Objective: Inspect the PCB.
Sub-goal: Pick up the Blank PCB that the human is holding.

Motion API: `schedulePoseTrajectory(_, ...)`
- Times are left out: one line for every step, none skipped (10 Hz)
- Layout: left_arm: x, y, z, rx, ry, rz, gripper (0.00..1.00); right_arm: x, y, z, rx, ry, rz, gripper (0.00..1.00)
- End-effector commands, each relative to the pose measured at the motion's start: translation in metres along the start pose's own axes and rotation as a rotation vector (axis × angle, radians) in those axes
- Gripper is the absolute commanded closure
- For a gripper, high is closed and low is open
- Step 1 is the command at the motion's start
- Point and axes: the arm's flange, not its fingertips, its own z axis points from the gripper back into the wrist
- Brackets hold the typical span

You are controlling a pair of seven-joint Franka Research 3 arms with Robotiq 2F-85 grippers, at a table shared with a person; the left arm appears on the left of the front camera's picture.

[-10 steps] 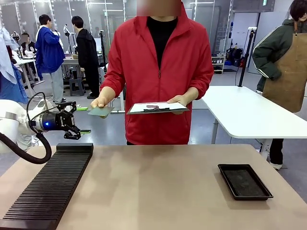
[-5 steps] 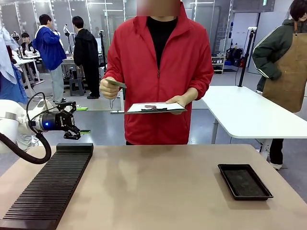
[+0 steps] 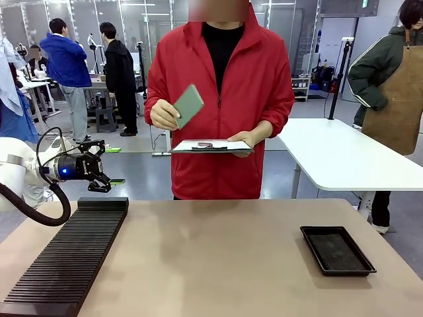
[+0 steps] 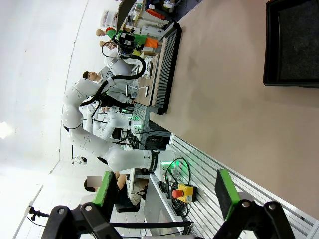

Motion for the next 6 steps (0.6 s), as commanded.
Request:
schedulePoseTrajectory(0.0,0.0,0.0,-0.002,0.0,0.002,0.0,0.001,0.001,0.0,0.012,-0.009,0.021,0.0)
schedulePoseTrajectory(0.0,0.0,0.0,-0.002,0.0,0.002,0.0,0.001,0.001,0.0,0.012,-0.009,0.021,0.0)
schedulePoseTrajectory(0.0,0.0,0.0,-0.002,0.0,0.002,0.0,0.001,0.001,0.0,0.012,-0.009,0.021,0.0)
schedulePoseTrajectory(0.0,0.0,0.0,0.0,0.0,0.0,0.0,0.001,0.001,0.0,0.012,-0.009,0.021,0.0)
schedulePoseTrajectory(-0.023,-0.017,0.015,0.056,0.057,-0.02,0.0,0.001,0.001,0.0,0.012,-0.009,0.021,0.0)
schedulePoseTrajectory(-0.049,-0.031,0.04,0.056,0.05,-0.026,0.0,0.001,0.001,0.0,0.012,-0.009,0.021,0.0)
